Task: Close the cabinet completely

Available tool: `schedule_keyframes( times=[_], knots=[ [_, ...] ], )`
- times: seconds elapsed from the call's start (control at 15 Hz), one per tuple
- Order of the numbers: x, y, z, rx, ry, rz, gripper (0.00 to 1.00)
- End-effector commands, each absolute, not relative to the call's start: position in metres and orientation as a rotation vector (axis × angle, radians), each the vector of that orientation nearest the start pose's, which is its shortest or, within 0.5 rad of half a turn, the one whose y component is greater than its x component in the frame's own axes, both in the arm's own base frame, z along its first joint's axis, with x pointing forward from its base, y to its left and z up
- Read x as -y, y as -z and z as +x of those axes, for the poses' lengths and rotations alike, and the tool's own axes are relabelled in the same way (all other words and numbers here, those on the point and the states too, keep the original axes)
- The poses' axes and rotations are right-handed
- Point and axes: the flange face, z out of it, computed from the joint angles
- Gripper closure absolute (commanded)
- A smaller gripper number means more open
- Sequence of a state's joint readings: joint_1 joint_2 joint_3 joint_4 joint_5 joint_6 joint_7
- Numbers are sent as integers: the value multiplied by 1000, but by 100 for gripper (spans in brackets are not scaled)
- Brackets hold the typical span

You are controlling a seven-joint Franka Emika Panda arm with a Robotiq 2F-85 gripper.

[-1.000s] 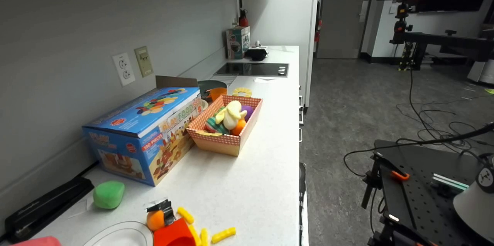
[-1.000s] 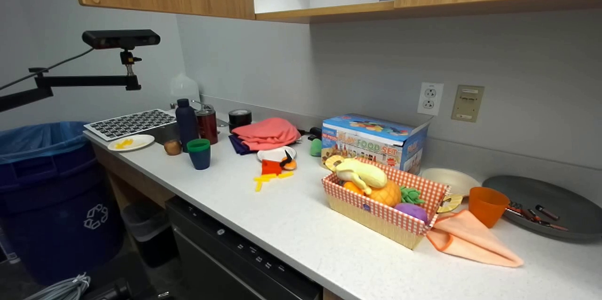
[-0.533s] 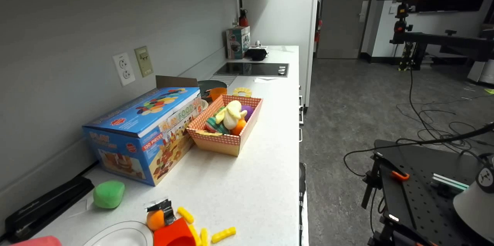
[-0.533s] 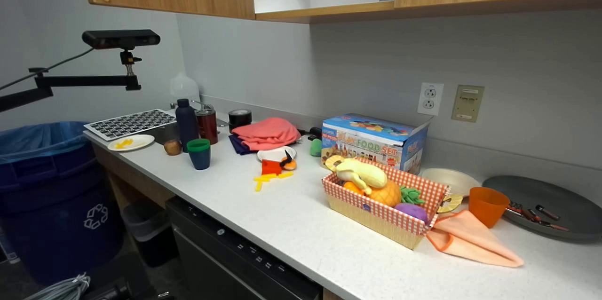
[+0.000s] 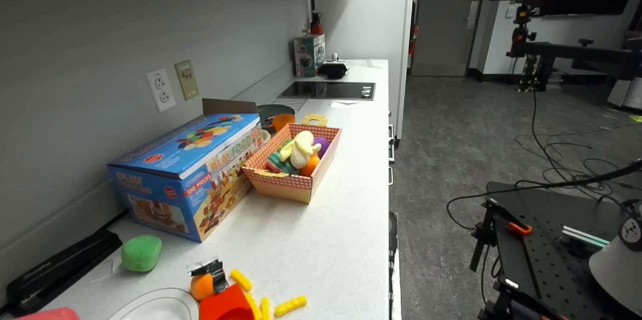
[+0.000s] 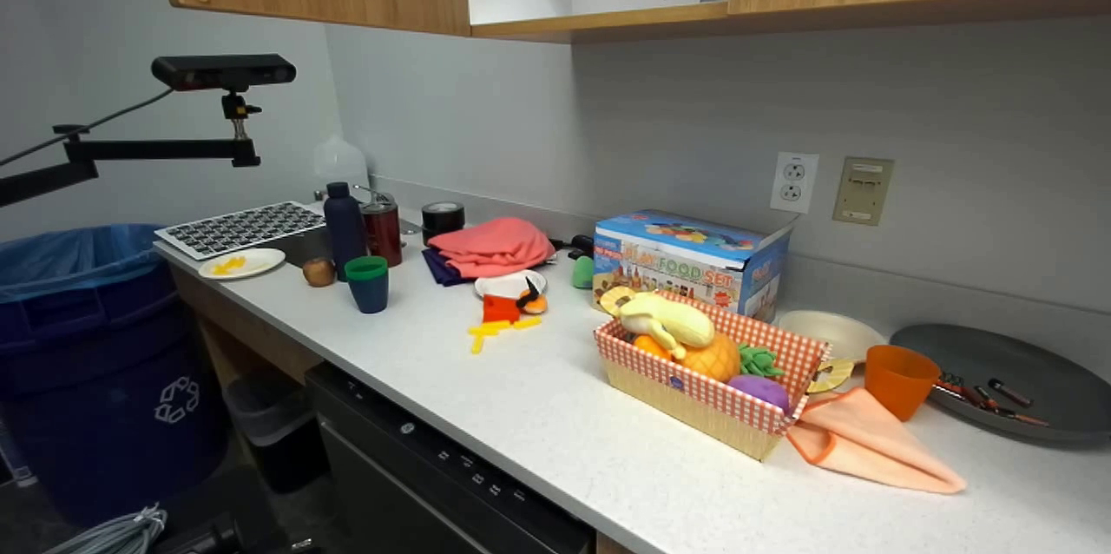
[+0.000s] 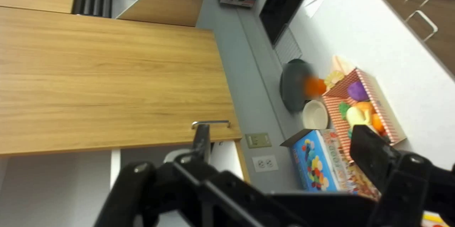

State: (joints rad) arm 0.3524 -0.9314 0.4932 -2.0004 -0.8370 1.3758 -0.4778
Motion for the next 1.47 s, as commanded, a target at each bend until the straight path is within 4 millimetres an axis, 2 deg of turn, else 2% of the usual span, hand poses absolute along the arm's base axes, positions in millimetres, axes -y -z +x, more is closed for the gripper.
schedule_keyframes(
  times=[0.0, 0.13, 0.4, 0.8, 1.0, 1.4],
  knots=[
    [-222, -801, 96, -962, -385, 1920, 0],
    [-231, -805, 84, -1022, -396, 2003, 0],
    [-266, -828, 64, -1150, -496, 2143, 0],
    [-311, -857, 52, -1365, -668, 2328, 0],
    [-321, -865, 55, -1461, -746, 2355, 0],
    [-318, -858, 69, -1424, -684, 2234, 0]
  ],
)
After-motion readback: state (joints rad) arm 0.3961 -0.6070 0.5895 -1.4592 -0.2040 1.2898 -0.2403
